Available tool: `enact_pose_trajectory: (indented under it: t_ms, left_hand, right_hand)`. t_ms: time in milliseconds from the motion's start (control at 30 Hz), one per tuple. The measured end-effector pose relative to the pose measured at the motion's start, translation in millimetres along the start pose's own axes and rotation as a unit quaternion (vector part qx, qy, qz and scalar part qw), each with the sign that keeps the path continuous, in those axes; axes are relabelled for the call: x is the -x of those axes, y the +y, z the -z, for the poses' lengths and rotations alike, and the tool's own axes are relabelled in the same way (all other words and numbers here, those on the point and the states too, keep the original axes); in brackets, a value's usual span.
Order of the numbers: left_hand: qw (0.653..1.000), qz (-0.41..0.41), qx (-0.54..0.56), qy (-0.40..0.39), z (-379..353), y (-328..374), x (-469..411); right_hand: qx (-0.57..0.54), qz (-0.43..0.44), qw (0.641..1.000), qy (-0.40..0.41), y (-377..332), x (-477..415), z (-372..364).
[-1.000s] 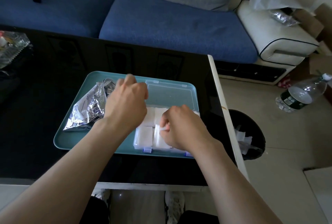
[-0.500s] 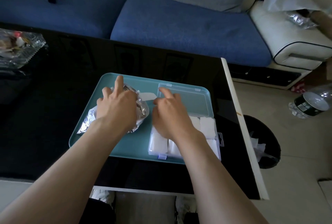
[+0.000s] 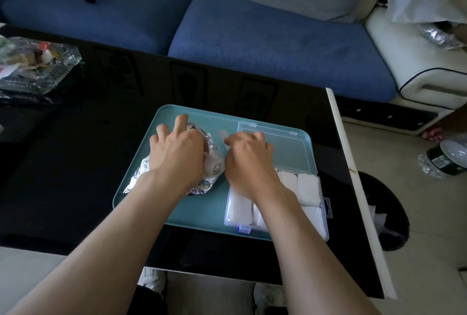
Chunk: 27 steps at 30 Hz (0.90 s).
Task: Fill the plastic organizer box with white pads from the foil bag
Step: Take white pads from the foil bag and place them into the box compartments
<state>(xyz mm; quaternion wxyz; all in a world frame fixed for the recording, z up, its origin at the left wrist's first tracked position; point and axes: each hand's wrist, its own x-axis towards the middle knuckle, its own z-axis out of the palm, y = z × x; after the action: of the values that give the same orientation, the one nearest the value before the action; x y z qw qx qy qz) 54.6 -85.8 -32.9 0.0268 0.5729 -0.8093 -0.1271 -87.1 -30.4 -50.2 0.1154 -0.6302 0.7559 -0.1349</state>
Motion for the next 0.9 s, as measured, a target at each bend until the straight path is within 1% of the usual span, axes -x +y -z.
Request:
enact_pose_trajectory:
  t_ms: [67,133,200,267,367,467,533,600,633,667,733,833,867,900]
  left_hand:
    - [1.000,-0.013,0.005,0.012,2.5,2.3,0.0]
    - [0.999,-0.025,0.028,0.033,4.8,4.3,0.0]
    - [0.996,-0.034,0.060,0.060,4.4,6.1,-1.5]
    - [0.990,-0.041,0.088,0.100,2.5,8.2,-3.9]
    - [0.968,-0.058,0.156,0.188,5.0,15.0,-5.2]
    - [0.936,-0.086,0.235,0.246,13.1,22.0,-2.4]
    - [0.921,-0.080,0.287,0.250,18.5,26.3,-1.1]
    - [0.899,-0.044,0.373,0.225,21.7,32.7,-0.4]
    - [0.878,-0.021,0.438,0.194,23.1,37.5,0.4]
    - [0.848,0.001,0.508,0.149,23.7,42.8,2.3]
    - [0.774,0.041,0.631,0.046,23.6,54.3,5.5]
    - [0.658,0.095,0.743,-0.081,25.1,67.9,9.0]
    - [0.619,0.111,0.770,-0.107,26.5,71.7,9.9]
    - [0.589,0.127,0.788,-0.123,27.2,74.6,10.0]
  right_hand:
    - [-0.055,0.001,0.995,0.085,0.1,-1.7,1.2]
    - [-0.132,-0.001,0.978,0.159,-1.6,-1.8,3.8]
    - [-0.186,-0.019,0.958,0.215,-3.6,-0.8,8.3]
    - [-0.245,-0.054,0.936,0.249,-5.2,1.9,14.4]
    - [-0.345,-0.116,0.886,0.287,-2.6,6.7,26.3]
    - [-0.462,-0.189,0.818,0.287,-2.1,10.3,46.4]
    - [-0.537,-0.234,0.766,0.265,-1.8,13.6,56.5]
    - [-0.591,-0.261,0.723,0.244,-0.4,17.3,62.5]
    - [-0.600,-0.261,0.720,0.232,1.0,18.9,64.5]
    - [-0.595,-0.254,0.730,0.219,1.3,20.4,65.9]
    - [-0.571,-0.228,0.765,0.192,2.2,24.0,68.8]
    - [-0.514,-0.193,0.815,0.186,5.4,29.0,67.6]
    - [-0.482,-0.185,0.834,0.194,8.7,30.1,66.6]
    - [-0.450,-0.172,0.853,0.199,13.1,30.7,65.8]
